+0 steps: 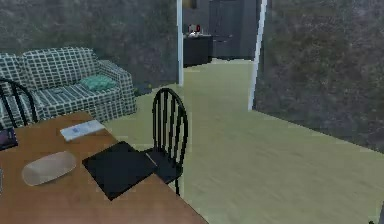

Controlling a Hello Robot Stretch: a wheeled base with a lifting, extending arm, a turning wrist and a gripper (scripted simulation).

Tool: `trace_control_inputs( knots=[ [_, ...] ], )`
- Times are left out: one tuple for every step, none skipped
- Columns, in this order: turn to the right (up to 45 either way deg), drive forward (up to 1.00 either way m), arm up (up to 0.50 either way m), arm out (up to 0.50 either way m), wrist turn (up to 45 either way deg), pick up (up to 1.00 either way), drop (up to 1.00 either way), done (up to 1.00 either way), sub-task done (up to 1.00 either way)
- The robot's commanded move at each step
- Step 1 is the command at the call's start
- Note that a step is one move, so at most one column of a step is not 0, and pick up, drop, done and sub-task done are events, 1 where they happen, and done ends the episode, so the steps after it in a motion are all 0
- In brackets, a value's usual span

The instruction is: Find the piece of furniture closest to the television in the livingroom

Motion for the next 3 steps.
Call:
trace_control_inputs(
  knots=[
    [36.0,0.0,0.0,0.0,0.0,0.0,0.0,0.0,0.0],
    [0.0,0.65,0.0,0.0,0.0,0.0,0.0,0.0,0.0],
    [-21.0,0.0,0.0,0.0,0.0,0.0,0.0,0.0,0.0]
  ],
)
